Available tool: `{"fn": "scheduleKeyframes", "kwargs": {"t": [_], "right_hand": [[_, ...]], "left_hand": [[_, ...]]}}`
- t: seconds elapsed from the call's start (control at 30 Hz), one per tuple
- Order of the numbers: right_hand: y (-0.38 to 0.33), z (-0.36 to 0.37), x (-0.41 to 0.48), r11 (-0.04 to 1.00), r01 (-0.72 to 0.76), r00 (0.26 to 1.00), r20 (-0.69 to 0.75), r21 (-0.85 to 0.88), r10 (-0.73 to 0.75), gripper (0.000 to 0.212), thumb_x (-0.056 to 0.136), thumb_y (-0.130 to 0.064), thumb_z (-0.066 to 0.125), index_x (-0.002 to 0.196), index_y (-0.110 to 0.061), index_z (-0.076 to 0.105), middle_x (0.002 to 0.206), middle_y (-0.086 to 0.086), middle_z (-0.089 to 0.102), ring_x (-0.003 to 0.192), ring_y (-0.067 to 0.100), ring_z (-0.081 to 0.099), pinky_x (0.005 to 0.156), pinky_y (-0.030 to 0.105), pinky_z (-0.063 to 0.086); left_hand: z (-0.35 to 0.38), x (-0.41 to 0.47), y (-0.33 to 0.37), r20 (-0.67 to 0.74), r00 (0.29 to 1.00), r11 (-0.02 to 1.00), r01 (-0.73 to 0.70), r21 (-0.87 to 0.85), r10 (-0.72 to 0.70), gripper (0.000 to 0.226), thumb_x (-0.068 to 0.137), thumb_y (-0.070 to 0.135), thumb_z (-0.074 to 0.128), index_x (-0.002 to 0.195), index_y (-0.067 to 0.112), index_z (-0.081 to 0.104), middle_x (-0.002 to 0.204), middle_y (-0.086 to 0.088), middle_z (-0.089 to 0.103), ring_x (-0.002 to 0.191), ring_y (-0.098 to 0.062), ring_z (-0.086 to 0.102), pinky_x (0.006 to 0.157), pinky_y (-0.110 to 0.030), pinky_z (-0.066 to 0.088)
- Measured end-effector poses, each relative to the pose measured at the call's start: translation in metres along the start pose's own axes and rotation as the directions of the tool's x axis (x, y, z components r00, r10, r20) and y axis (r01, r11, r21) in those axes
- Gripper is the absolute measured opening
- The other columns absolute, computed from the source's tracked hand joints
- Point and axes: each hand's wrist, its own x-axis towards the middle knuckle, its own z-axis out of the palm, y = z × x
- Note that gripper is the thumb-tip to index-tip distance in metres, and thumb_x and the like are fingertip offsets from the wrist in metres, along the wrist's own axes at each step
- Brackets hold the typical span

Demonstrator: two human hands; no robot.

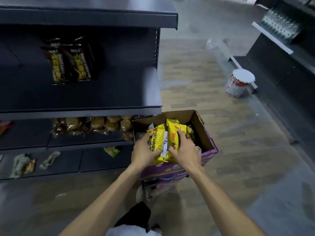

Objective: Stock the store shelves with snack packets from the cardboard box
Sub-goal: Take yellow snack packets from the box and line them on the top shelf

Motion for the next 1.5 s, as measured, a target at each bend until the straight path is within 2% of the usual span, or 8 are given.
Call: {"fn": "scheduleKeyframes", "kwargs": {"t": [0.43,0.7,0.8,0.97,1.1,1.2,1.37,1.5], "right_hand": [[-0.136,-0.052,-0.036,0.945,0.322,0.937,-0.16,0.06,-0.309,0.076,0.084,-0.052,0.057,0.15,-0.032,0.024,0.109,0.005,0.061,0.095,0.031,0.063,0.069,0.036,0.042],[-0.28,-0.063,-0.058,0.891,0.438,0.875,-0.288,0.124,-0.39,0.075,0.083,-0.053,0.057,0.147,-0.039,0.021,0.095,-0.002,0.054,0.087,0.028,0.062,0.068,0.036,0.038],[-0.344,-0.075,-0.064,0.879,0.456,0.847,-0.37,0.138,-0.381,0.074,0.082,-0.052,0.058,0.146,-0.04,0.022,0.096,-0.002,0.055,0.086,0.029,0.062,0.067,0.035,0.037],[-0.43,-0.106,-0.063,0.865,0.484,0.789,-0.493,0.133,-0.366,0.074,0.085,-0.054,0.059,0.147,-0.038,0.023,0.095,-0.002,0.056,0.079,0.028,0.061,0.061,0.034,0.038],[-0.486,-0.132,-0.051,0.861,0.5,0.755,-0.535,0.093,-0.38,0.075,0.087,-0.054,0.059,0.148,-0.037,0.02,0.106,0.002,0.06,0.088,0.031,0.063,0.065,0.037,0.04],[-0.523,-0.15,-0.033,0.858,0.51,0.741,-0.542,0.069,-0.397,0.075,0.088,-0.051,0.059,0.149,-0.039,0.017,0.118,0.005,0.058,0.097,0.034,0.063,0.068,0.039,0.04],[-0.58,-0.171,0.014,0.884,0.467,0.747,-0.539,0.01,-0.389,0.077,0.091,-0.051,0.06,0.15,-0.036,0.014,0.118,0.014,0.057,0.096,0.034,0.062,0.07,0.041,0.047],[-0.615,-0.174,0.066,0.908,0.418,0.767,-0.521,-0.037,-0.374,0.076,0.095,-0.046,0.055,0.153,-0.031,0.008,0.125,0.017,0.053,0.103,0.035,0.06,0.071,0.04,0.042]], "left_hand": [[-0.141,-0.057,-0.02,-0.335,0.94,0.985,-0.113,-0.129,0.064,0.069,0.068,0.044,0.073,0.13,0.046,0.042,0.112,0.004,0.059,0.101,-0.015,0.06,0.089,-0.043,0.054],[-0.275,-0.074,-0.051,-0.532,0.822,0.953,-0.291,-0.082,0.205,0.065,0.077,0.031,0.077,0.133,0.043,0.046,0.111,0.008,0.056,0.096,0.007,0.052,0.078,-0.014,0.042],[-0.336,-0.073,-0.056,-0.575,0.772,0.932,-0.36,-0.045,0.271,0.064,0.078,0.028,0.078,0.133,0.042,0.047,0.111,0.007,0.054,0.097,0.013,0.048,0.077,-0.012,0.039],[-0.43,-0.061,-0.05,-0.665,0.622,0.865,-0.497,0.072,0.413,0.063,0.078,0.025,0.079,0.133,0.032,0.048,0.11,0.002,0.053,0.095,0.004,0.051,0.084,-0.023,0.046],[-0.492,-0.042,-0.038,-0.696,0.535,0.832,-0.529,0.164,0.478,0.063,0.08,0.023,0.078,0.134,0.026,0.048,0.113,0.0,0.053,0.093,-0.004,0.049,0.081,-0.013,0.036],[-0.529,-0.023,-0.026,-0.694,0.506,0.819,-0.531,0.218,0.512,0.061,0.082,0.023,0.077,0.135,0.025,0.047,0.114,0.001,0.052,0.091,-0.002,0.046,0.076,-0.009,0.032],[-0.566,0.013,-0.01,-0.696,0.451,0.802,-0.506,0.317,0.559,0.063,0.082,0.023,0.077,0.136,0.024,0.045,0.107,0.002,0.046,0.09,-0.006,0.043,0.077,-0.016,0.033],[-0.588,0.056,-0.001,-0.69,0.438,0.8,-0.477,0.365,0.576,0.063,0.082,0.024,0.076,0.136,0.025,0.043,0.112,-0.002,0.05,0.096,-0.012,0.047,0.079,-0.021,0.034]]}}
